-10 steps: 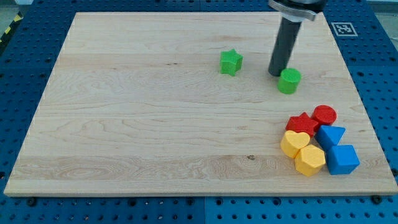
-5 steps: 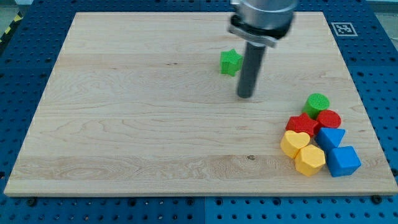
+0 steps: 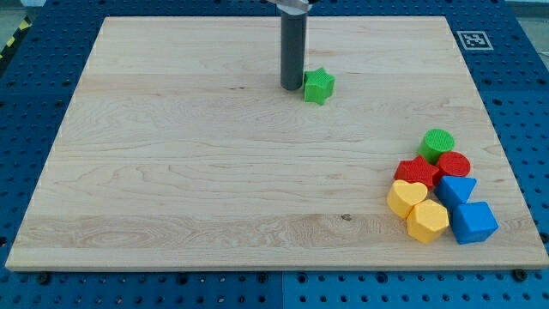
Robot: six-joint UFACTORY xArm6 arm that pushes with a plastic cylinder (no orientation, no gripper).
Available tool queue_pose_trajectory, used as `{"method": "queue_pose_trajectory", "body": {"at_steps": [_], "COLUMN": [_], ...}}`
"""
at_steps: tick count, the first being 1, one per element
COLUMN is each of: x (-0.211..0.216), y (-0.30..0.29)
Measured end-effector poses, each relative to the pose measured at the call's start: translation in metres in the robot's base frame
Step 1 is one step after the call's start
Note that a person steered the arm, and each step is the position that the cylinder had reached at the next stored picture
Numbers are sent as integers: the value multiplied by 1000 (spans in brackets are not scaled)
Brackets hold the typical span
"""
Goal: Slide green star closer to the group of blocks
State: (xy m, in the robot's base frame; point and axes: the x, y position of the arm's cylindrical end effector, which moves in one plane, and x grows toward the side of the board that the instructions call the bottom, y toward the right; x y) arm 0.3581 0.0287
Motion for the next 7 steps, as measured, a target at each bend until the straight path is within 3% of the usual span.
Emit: {"method": "queue_pose_trajectory", "body": {"at_steps": [5, 7], "x": [-2, 15], "y": [106, 121]}}
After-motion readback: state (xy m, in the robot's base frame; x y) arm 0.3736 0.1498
